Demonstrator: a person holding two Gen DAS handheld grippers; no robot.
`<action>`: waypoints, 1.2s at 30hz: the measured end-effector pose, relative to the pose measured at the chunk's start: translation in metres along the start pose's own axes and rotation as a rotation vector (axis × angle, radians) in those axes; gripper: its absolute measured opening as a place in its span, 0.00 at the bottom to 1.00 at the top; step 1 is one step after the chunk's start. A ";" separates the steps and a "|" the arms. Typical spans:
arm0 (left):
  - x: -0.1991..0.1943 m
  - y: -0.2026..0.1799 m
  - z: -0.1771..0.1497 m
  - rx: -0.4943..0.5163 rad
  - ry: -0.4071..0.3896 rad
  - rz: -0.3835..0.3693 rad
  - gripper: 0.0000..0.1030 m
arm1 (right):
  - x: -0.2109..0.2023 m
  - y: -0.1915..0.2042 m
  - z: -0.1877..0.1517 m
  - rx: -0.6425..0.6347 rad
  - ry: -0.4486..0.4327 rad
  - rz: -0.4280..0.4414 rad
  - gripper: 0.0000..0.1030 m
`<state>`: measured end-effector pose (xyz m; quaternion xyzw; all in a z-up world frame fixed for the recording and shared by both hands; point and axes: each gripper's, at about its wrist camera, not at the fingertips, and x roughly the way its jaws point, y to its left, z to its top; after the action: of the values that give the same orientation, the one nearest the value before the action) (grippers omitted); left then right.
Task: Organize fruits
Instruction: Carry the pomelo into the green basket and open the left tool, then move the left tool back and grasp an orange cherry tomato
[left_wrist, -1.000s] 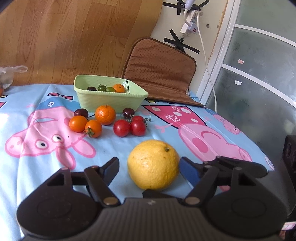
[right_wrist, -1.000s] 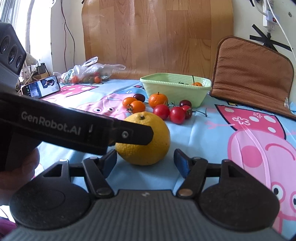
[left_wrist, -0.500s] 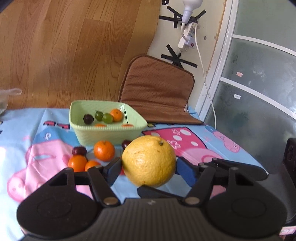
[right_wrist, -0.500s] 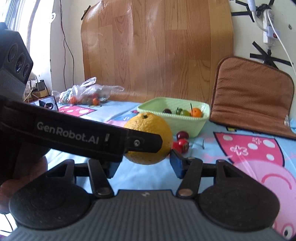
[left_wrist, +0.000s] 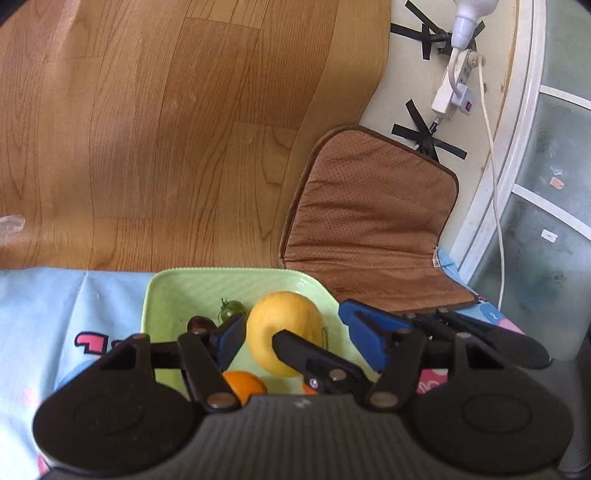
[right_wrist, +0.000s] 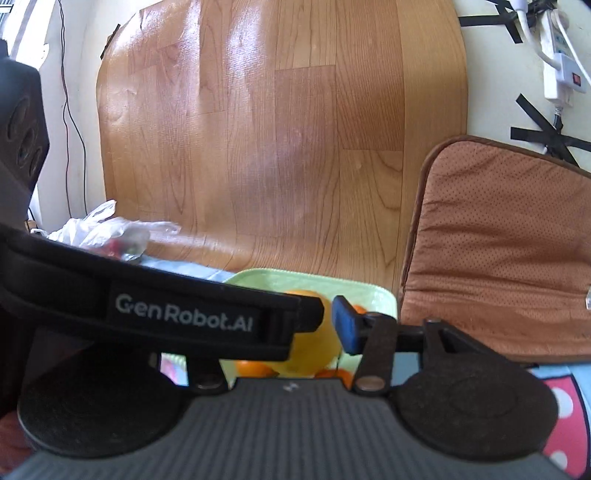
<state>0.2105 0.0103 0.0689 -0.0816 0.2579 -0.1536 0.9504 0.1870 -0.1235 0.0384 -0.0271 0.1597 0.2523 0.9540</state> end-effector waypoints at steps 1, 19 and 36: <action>-0.003 0.002 0.002 0.005 -0.018 0.006 0.63 | 0.000 -0.002 0.000 0.008 -0.021 -0.008 0.53; -0.094 0.070 -0.070 -0.245 0.007 0.068 0.61 | -0.075 0.050 -0.044 0.006 0.064 0.198 0.24; -0.058 0.048 -0.090 -0.172 0.141 0.119 0.31 | -0.067 0.061 -0.062 -0.016 0.220 0.160 0.31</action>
<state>0.1285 0.0682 0.0075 -0.1362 0.3409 -0.0797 0.9268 0.0839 -0.1105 0.0033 -0.0496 0.2629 0.3243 0.9073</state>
